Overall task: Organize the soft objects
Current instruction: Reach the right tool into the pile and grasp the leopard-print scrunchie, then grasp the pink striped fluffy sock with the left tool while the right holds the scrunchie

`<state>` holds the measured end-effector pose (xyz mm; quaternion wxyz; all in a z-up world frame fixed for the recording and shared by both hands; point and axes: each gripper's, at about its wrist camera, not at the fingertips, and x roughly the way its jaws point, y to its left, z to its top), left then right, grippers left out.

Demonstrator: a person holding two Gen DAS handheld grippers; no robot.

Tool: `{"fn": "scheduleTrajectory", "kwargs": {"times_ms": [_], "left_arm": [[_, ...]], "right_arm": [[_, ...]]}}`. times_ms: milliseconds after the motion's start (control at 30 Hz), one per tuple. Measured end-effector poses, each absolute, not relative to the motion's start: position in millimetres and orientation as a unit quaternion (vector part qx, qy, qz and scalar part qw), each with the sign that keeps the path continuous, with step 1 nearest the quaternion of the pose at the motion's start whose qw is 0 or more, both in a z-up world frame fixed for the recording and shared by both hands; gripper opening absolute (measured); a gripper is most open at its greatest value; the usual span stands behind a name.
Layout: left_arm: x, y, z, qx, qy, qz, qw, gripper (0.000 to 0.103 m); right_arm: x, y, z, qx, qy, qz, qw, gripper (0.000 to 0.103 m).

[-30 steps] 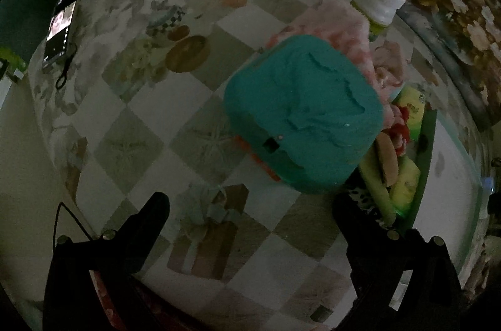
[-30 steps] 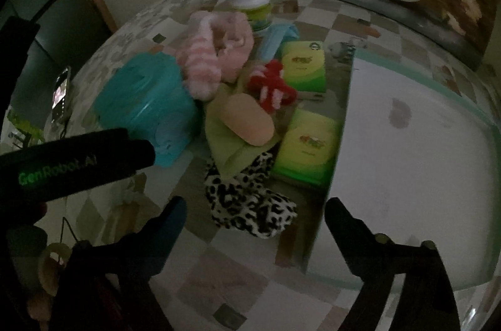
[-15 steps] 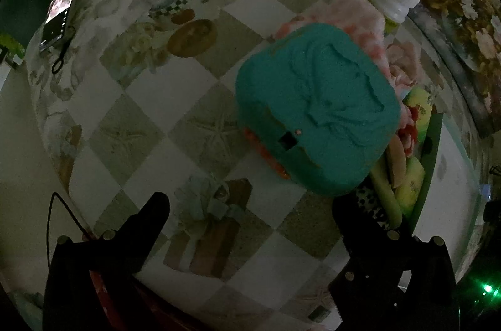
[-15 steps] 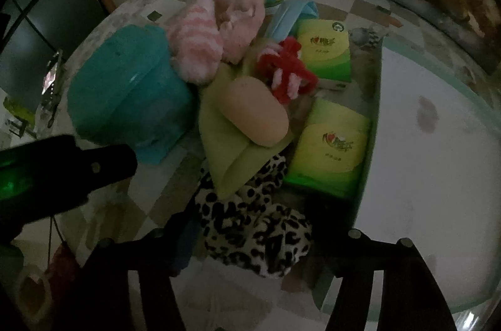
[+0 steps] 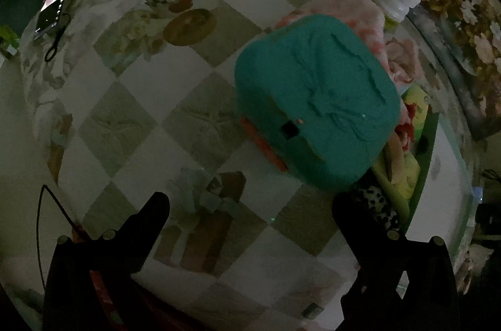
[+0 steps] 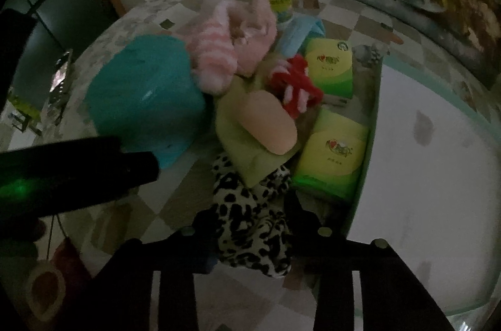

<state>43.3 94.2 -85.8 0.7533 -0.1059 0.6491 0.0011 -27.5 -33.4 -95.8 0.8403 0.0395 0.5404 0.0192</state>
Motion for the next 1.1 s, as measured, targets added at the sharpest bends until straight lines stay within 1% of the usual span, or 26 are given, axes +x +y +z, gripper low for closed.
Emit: {"fn": "scheduleTrajectory", "kwargs": {"times_ms": [167, 400, 567, 633, 700, 800, 900, 1100], "left_arm": [[39.4, 93.0, -89.9, -0.114, 0.646, -0.014, 0.755, 0.103], [36.5, 93.2, -80.9, -0.127, 0.641, -0.03, 0.756, 0.103], [35.4, 93.6, -76.0, -0.132, 0.635, -0.038, 0.76, 0.102], [33.0, 93.4, -72.0, -0.129, 0.633, -0.044, 0.762, 0.101], [31.9, 90.1, -68.6, -0.124, 0.63, -0.052, 0.765, 0.095], [25.4, 90.1, -61.9, -0.124, 0.627, -0.064, 0.767, 0.094], [22.1, 87.0, -47.6, -0.122, 0.619, -0.085, 0.771, 0.092], [36.2, 74.7, 2.1, -0.09, 0.585, -0.124, 0.797, 0.092]], "right_arm": [[-35.2, -34.9, -85.9, 0.051, 0.531, 0.017, 0.846, 0.035], [-46.2, -43.4, -68.0, 0.075, 0.514, 0.015, 0.855, 0.035], [-59.2, -55.0, -41.4, 0.104, 0.477, -0.004, 0.873, 0.035], [-63.9, -62.6, -30.1, 0.115, 0.459, -0.015, 0.881, 0.035], [-67.5, -70.9, -20.5, 0.122, 0.442, -0.03, 0.888, 0.035], [-71.6, -78.4, -9.6, 0.124, 0.427, -0.055, 0.894, 0.035], [-73.1, -83.6, 0.8, 0.113, 0.415, -0.076, 0.9, 0.035], [-78.0, -107.9, 21.2, 0.112, 0.396, -0.119, 0.903, 0.035]]}}
